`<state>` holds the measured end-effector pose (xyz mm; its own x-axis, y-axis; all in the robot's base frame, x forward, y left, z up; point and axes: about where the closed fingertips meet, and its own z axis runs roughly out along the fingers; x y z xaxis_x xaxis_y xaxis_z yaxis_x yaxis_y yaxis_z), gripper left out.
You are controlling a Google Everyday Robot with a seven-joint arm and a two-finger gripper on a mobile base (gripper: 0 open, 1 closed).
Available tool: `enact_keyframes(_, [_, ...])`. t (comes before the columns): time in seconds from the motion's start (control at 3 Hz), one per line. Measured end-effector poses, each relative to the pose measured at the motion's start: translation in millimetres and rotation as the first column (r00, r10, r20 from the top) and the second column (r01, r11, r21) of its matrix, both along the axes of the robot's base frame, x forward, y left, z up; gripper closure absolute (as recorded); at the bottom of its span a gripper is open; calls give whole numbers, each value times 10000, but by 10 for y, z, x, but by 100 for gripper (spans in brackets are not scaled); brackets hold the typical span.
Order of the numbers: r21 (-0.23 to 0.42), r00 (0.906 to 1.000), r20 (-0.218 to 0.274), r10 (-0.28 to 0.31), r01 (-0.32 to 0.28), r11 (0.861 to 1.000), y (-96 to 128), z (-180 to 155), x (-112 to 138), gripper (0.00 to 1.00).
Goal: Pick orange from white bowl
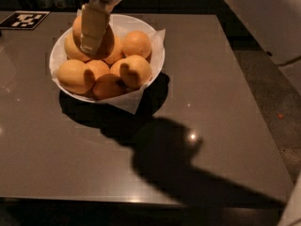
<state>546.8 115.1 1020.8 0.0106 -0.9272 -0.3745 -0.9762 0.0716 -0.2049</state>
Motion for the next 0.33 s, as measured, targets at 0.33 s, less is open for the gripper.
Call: enact_keyframes(0.33, [36,10000,27,1,-1,10000,9,6,3,100])
